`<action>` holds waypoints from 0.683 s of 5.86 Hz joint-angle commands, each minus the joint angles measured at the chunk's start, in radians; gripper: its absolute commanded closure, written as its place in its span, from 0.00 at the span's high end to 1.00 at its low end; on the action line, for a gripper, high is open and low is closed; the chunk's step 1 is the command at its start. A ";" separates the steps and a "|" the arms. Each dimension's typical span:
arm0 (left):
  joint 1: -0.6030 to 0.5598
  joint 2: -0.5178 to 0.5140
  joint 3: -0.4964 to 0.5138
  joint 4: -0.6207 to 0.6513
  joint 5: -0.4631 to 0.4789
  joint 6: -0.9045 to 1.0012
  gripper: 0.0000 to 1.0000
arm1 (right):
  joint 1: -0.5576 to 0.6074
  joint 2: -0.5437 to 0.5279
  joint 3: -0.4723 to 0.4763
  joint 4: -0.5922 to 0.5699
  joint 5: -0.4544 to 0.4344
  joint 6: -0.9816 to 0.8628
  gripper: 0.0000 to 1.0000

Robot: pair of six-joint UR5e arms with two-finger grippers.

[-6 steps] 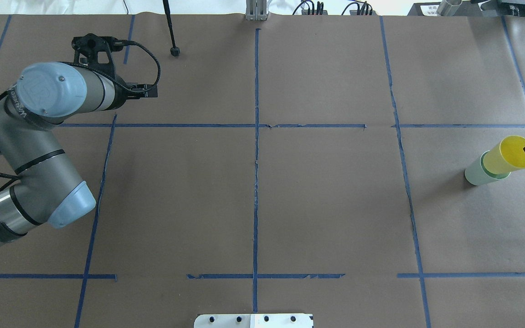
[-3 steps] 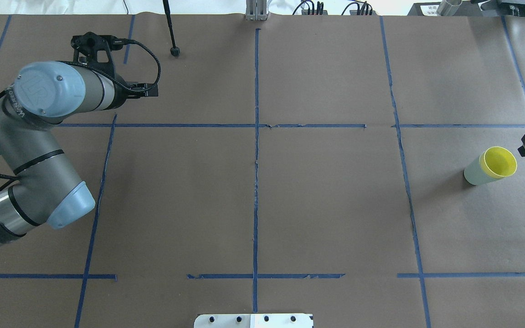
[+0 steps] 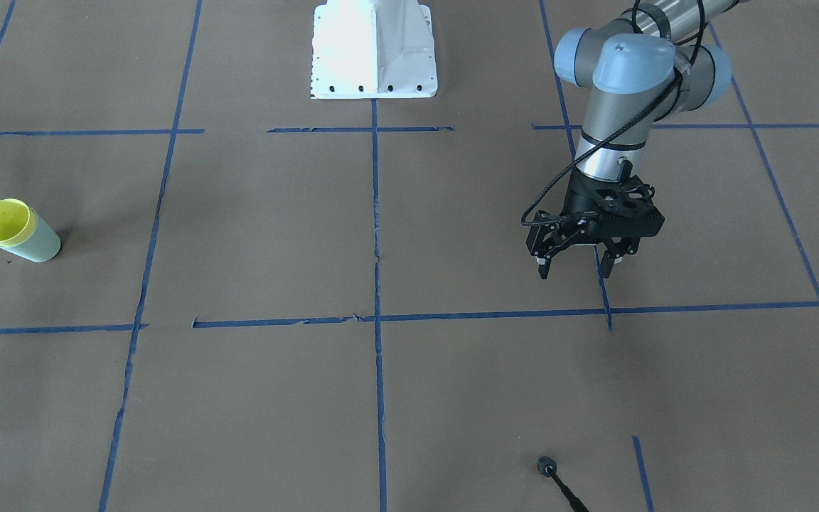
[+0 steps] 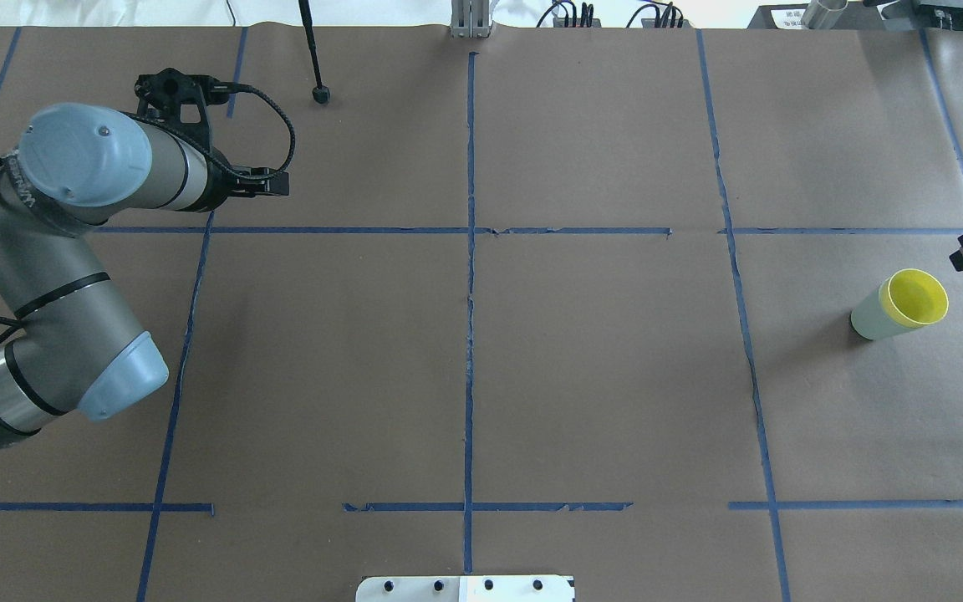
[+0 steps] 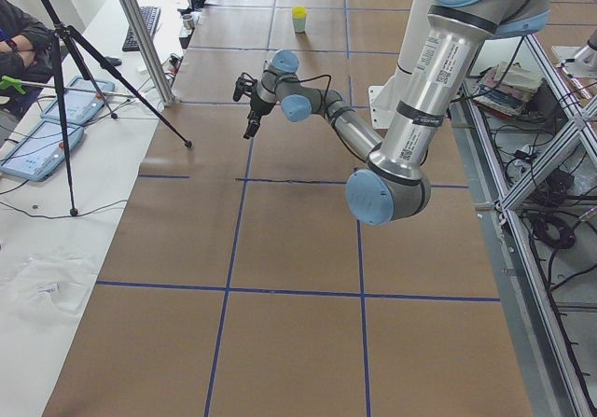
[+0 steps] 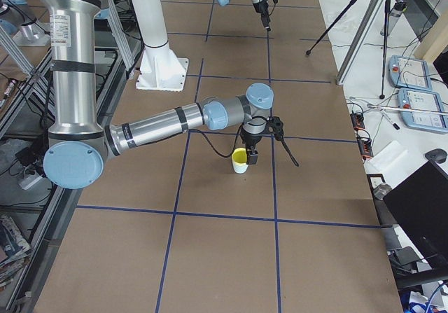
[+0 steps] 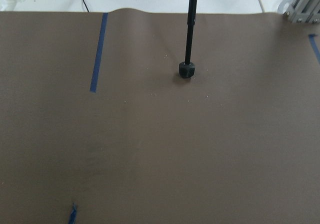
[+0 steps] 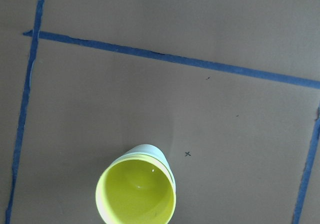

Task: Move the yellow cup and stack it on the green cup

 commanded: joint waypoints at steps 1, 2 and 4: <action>-0.072 0.001 -0.117 0.289 -0.091 0.266 1.00 | 0.088 -0.026 -0.004 0.003 0.001 -0.109 1.00; -0.182 0.010 -0.129 0.379 -0.229 0.481 1.00 | 0.114 -0.049 -0.004 0.003 0.003 -0.147 1.00; -0.403 0.195 -0.119 0.377 -0.470 0.792 1.00 | 0.118 -0.078 -0.006 0.005 0.003 -0.140 1.00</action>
